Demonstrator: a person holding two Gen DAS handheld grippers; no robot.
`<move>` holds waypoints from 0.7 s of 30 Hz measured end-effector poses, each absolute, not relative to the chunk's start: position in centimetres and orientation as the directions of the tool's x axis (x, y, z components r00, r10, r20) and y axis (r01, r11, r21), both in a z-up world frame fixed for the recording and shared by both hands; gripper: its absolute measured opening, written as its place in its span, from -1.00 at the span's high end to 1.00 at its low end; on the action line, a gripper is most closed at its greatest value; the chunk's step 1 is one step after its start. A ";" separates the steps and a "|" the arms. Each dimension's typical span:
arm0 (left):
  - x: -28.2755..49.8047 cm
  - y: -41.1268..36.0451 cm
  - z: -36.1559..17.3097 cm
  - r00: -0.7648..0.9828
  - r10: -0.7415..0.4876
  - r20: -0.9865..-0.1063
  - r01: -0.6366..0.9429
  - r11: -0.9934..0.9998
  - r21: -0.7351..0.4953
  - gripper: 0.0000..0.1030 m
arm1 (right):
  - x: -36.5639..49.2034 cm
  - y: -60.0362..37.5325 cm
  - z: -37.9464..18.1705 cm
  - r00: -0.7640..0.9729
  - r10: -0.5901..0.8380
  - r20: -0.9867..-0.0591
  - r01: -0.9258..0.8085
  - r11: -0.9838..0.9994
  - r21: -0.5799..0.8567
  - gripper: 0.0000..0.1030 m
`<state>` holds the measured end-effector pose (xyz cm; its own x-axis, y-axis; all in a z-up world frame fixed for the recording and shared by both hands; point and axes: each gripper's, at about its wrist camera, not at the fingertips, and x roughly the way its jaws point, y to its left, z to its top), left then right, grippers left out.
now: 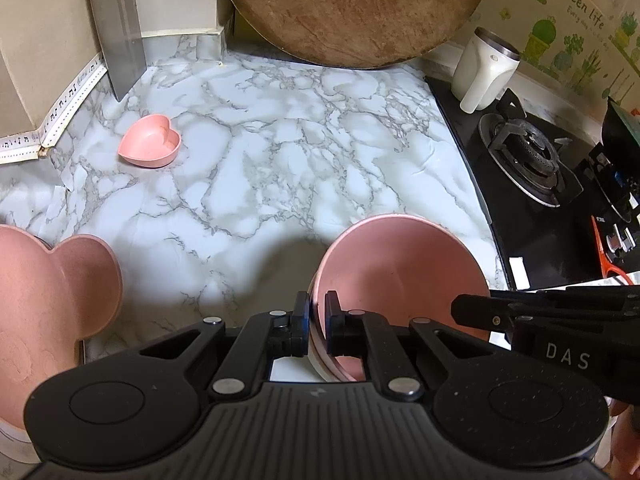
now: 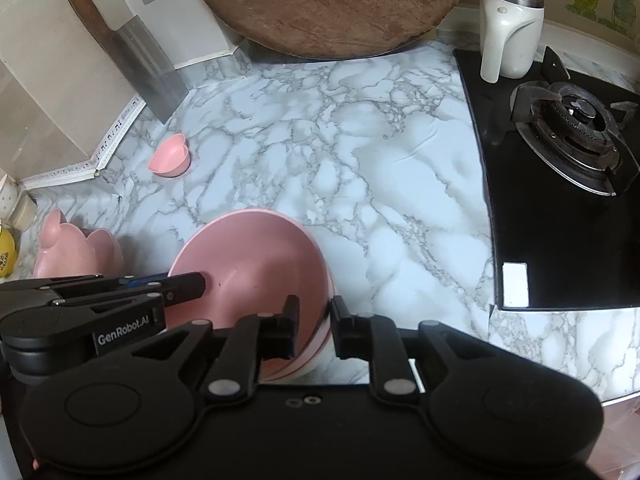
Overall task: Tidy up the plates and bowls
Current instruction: 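Lower the pink bowl into the cream bowl, then open both grippers and release the pink bowl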
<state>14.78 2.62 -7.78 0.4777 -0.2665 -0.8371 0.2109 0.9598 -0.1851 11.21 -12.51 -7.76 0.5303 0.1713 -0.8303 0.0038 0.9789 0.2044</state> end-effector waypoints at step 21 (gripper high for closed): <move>14.0 4.2 -4.7 0.566 -0.347 -0.748 0.228 0.938 -0.262 0.81 | 10.9 -11.4 -4.7 0.589 0.201 -0.783 -0.095 0.979 0.180 0.30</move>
<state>13.96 4.18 -4.74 0.5662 -0.3466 -0.7478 0.2283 0.9377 -0.2618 10.88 -11.40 -4.66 0.5893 0.2009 -0.7826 -0.0954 0.9791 0.1795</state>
